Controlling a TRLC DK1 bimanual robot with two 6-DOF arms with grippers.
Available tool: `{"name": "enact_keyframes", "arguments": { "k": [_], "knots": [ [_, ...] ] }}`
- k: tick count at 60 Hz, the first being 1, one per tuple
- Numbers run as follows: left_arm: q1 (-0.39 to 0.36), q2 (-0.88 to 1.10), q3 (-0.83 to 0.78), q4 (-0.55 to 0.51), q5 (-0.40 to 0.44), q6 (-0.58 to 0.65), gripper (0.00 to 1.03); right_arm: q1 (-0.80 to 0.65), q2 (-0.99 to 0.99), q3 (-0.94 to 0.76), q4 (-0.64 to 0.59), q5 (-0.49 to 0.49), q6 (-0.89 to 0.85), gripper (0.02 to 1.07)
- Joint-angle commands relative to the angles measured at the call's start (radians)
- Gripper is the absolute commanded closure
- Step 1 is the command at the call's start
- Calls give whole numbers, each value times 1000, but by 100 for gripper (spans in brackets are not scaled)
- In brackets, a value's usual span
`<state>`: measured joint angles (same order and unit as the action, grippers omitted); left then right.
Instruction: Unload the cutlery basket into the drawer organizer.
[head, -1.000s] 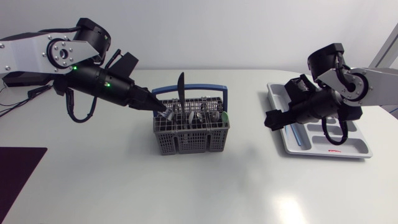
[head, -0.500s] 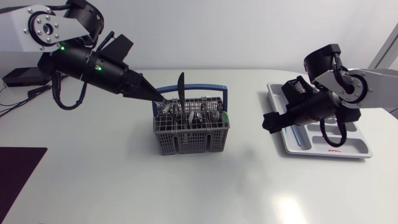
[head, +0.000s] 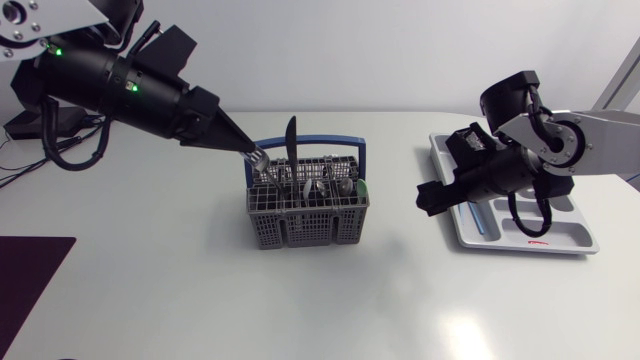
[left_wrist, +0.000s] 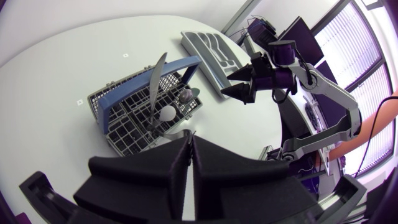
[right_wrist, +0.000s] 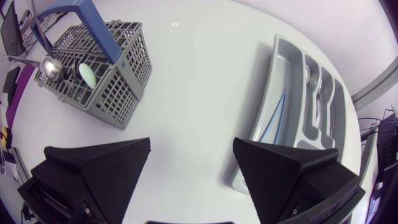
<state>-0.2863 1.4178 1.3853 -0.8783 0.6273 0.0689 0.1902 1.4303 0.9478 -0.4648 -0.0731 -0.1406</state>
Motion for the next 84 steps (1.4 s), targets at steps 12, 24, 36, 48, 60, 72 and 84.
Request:
{"name": "enact_keyframes", "arguments": {
  "k": [12,24,36,48,60,72,84],
  "knots": [
    [-34,4,127,-87,-55,-58,94,26,-19,-20,-9,13,7,11],
    [-44,-5,187,-148,-60,-50,94,66,-97,-38,-9,-21,-47,11],
    [-67,-34,213,-222,-37,35,94,187,-298,-87,2,-169,-117,11],
    [-82,1,245,-333,66,275,94,296,-423,-121,-12,-286,-212,11],
    [-168,41,242,-387,92,453,94,305,-441,-147,-14,-409,-272,11],
    [-258,95,262,-435,104,551,94,377,-444,-185,3,-435,-306,12],
    [-360,141,301,-482,107,614,94,440,-449,-224,37,-447,-317,16]
  ]
}}
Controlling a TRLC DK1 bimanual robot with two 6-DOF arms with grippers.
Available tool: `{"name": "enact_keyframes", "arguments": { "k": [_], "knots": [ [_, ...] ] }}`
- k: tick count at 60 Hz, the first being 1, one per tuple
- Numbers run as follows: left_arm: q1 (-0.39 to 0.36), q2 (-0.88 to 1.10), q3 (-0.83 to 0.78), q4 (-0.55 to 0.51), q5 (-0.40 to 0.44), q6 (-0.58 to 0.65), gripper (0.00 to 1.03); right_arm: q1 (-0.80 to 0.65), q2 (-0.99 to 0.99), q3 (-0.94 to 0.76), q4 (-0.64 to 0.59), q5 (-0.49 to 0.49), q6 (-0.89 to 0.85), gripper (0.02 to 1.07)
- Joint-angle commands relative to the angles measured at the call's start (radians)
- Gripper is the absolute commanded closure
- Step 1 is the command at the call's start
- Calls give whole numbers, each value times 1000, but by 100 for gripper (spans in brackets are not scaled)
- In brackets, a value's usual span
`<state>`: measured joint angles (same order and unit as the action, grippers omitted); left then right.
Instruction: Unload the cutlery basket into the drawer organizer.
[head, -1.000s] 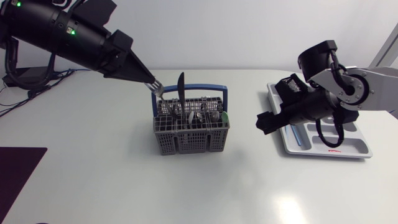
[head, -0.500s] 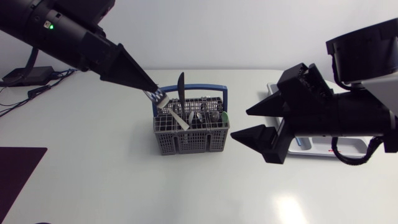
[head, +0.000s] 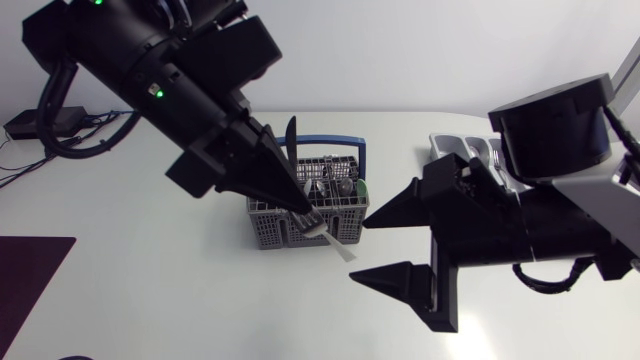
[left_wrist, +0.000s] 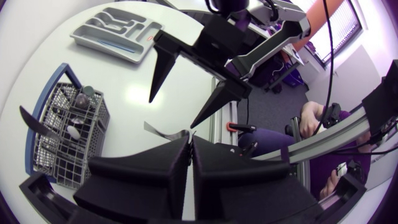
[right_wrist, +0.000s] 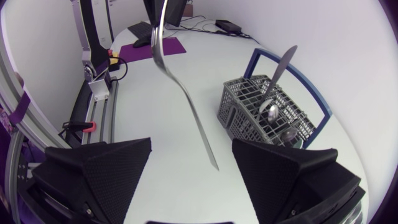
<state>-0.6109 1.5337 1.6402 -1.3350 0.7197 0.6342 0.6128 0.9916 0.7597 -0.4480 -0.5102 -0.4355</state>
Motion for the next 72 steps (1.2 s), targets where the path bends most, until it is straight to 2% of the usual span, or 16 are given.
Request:
{"name": "enact_keyframes", "arguments": {
  "k": [1,5,26,42,49,72],
  "knots": [
    [-43,28,47,-29,14,51,94,19,-10,-37,20,-10,-23,16],
    [-58,39,56,-43,14,64,94,22,-11,-45,31,-8,-26,17],
    [-95,103,122,-70,14,61,94,31,-65,-80,35,-13,-63,62],
    [-102,114,145,-78,14,59,94,34,-76,-89,46,-10,-69,85],
    [-102,112,144,-79,14,59,94,44,-67,-88,48,-8,-68,91],
    [-87,115,152,-79,15,59,93,84,-56,-88,34,15,-51,101]
  ]
}}
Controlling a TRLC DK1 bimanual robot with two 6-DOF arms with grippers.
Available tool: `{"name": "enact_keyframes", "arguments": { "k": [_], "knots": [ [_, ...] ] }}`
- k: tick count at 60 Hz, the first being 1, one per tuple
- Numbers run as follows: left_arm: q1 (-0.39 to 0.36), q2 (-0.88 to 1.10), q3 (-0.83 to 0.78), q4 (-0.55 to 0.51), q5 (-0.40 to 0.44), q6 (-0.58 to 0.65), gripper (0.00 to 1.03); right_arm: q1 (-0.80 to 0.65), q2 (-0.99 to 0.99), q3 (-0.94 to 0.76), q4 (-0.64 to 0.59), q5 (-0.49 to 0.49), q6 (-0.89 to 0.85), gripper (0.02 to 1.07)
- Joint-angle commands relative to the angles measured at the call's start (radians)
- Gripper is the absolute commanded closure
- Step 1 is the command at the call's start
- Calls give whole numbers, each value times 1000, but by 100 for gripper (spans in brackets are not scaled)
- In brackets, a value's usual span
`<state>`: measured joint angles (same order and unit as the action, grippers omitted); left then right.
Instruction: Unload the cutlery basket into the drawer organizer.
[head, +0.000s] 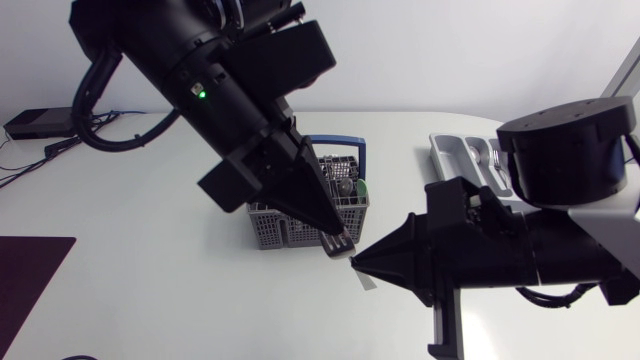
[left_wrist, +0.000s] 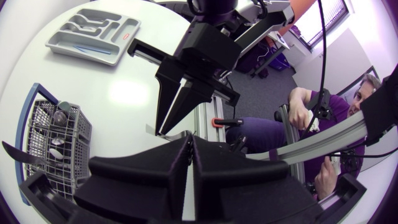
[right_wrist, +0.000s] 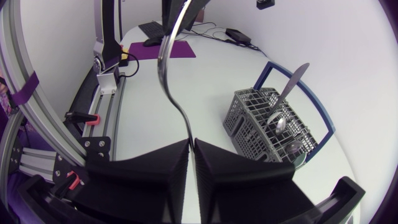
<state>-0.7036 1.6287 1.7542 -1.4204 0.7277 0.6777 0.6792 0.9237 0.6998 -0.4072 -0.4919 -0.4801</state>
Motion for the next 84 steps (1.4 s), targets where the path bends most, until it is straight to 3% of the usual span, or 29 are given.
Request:
{"name": "enact_keyframes", "arguments": {
  "k": [1,3,7,8,9,10,16,19,26,41,57,69,84],
  "knots": [
    [9,23,44,8,7,16,93,17,10,-28,-8,-2,-6,101],
    [18,30,59,9,9,11,92,17,6,-28,-13,0,-5,101],
    [39,39,85,9,12,3,69,17,1,-29,-21,18,1,101],
    [41,39,85,9,12,3,69,17,1,-29,-21,21,1,101],
    [49,42,94,12,12,-4,57,16,-2,-31,-25,27,1,101],
    [50,42,96,14,12,-7,55,16,-3,-31,-30,30,1,101],
    [93,34,119,106,16,-99,31,-9,-22,-40,-59,62,1,101],
    [125,25,119,179,16,-167,26,-35,-34,-48,-73,82,0,101],
    [190,13,102,278,6,-254,26,-130,-52,-60,-93,131,-12,101],
    [191,-44,-56,462,-254,-362,23,-464,49,-2,-88,219,-71,101],
    [191,-73,-191,571,-393,-408,23,-722,333,155,24,323,-9,101],
    [191,-121,-272,644,-487,-423,23,-825,541,325,71,421,40,101],
    [196,-194,-335,710,-533,-423,23,-879,764,512,102,529,110,101]
  ]
}}
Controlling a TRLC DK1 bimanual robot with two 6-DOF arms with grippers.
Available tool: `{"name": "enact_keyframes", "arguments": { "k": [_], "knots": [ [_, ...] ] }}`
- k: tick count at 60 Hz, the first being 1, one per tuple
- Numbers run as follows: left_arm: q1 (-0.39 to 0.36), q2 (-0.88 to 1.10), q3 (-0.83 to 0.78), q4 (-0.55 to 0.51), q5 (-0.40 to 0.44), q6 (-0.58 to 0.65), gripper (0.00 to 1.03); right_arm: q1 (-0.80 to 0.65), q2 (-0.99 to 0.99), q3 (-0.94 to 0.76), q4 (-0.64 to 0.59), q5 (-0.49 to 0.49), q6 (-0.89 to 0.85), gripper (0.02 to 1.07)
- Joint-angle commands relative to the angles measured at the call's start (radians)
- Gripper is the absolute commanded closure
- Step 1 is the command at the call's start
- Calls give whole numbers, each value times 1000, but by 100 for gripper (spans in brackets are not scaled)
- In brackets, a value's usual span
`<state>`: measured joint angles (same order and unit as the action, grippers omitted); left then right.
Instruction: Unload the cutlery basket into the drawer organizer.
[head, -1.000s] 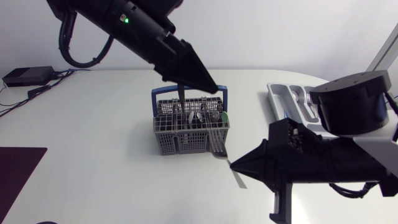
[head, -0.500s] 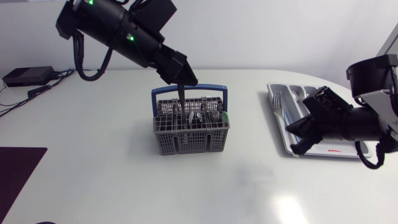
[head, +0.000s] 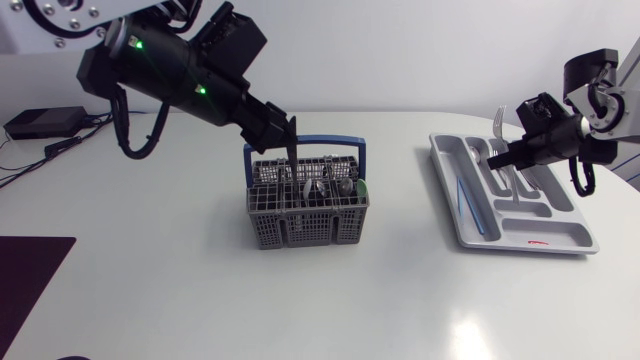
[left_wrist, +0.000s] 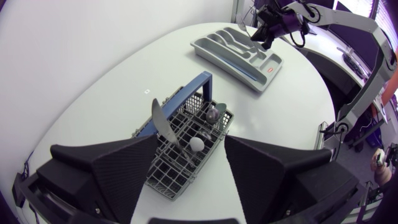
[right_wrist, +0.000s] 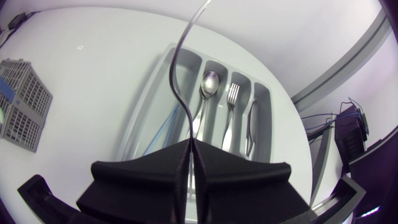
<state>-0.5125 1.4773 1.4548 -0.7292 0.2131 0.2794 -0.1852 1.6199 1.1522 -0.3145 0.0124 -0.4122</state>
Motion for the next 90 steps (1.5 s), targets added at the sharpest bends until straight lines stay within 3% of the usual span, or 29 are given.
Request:
{"name": "enact_keyframes", "arguments": {
  "k": [1,19,49,76,78,80,86,90],
  "knots": [
    [5,-48,-40,24,-23,-25,23,-16,83,70,9,34,47,101],
    [8,-130,-137,90,-70,-22,23,-20,307,253,23,167,118,101],
    [74,-167,-218,126,-70,-16,21,-57,457,457,-18,256,130,101],
    [60,-180,-246,128,-66,-22,20,-102,644,570,-40,293,182,98],
    [57,-180,-251,128,-66,-22,20,-102,656,580,-46,294,188,94],
    [55,-181,-251,128,-66,-23,20,-105,661,581,-46,294,191,84],
    [52,-183,-251,128,-66,-25,20,-103,647,570,-51,291,199,35],
    [52,-186,-251,126,-67,-26,20,-97,606,541,-51,285,202,21]
  ]
}}
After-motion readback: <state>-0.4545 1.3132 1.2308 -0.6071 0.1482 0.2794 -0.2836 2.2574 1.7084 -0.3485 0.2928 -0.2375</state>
